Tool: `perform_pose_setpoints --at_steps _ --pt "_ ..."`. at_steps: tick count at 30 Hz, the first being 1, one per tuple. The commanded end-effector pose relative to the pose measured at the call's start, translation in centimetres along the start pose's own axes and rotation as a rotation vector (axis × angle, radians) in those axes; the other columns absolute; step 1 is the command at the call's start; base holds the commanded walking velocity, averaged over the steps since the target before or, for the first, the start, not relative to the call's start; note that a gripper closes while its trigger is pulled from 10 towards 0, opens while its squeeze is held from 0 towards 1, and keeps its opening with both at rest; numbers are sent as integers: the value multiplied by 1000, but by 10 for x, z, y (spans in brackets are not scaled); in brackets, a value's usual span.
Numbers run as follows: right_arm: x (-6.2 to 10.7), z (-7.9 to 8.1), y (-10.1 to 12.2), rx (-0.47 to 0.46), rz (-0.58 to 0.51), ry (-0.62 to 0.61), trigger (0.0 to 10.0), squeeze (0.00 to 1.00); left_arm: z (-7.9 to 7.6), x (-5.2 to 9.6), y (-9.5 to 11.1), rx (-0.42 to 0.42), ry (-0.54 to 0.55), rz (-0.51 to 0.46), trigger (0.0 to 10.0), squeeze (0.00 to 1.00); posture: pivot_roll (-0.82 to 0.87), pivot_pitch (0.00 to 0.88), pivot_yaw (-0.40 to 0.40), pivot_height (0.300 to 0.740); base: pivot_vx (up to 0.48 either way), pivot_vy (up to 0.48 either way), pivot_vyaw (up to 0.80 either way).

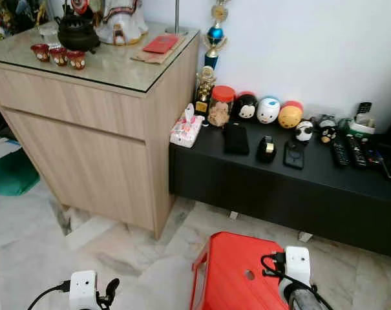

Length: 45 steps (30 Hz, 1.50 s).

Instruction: Hang keys on a hook

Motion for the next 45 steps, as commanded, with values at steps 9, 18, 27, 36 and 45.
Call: perform_pose_setpoints --at_steps 9,18,27,36,45 --pt "5 5 -29 6 140 -3 10000 0 3 6 -45 9 55 185 10000 0 91 0 -79 740 0 0 0" --pt "11 -2 -46 12 192 5 10000 0 4 9 -49 31 49 190 10000 0 98 0 -81 740 0 0 0" --pt "12 -3 -51 5 205 10 10000 0 14 17 -61 31 73 226 10000 0 86 0 -65 740 0 0 0" --pt "12 -4 -49 7 205 8 10000 0 13 13 -53 25 63 201 10000 0 98 0 -72 740 -277 0 0" --pt "10 -2 -47 4 205 8 10000 0 16 15 -55 33 75 205 10000 0 98 0 -70 740 -332 0 0"
Point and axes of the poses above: a point about 5 cm out from each wrist's last joint towards the gripper, its own x axis pointing back from the gripper into the wrist, its own y axis along the axis of the wrist's last joint, z = x × y, the point moved 6 cm from there along -x, pointing out of the wrist towards the gripper, and after that the axes turned 12 degrees about x, right-handed, at the moved point
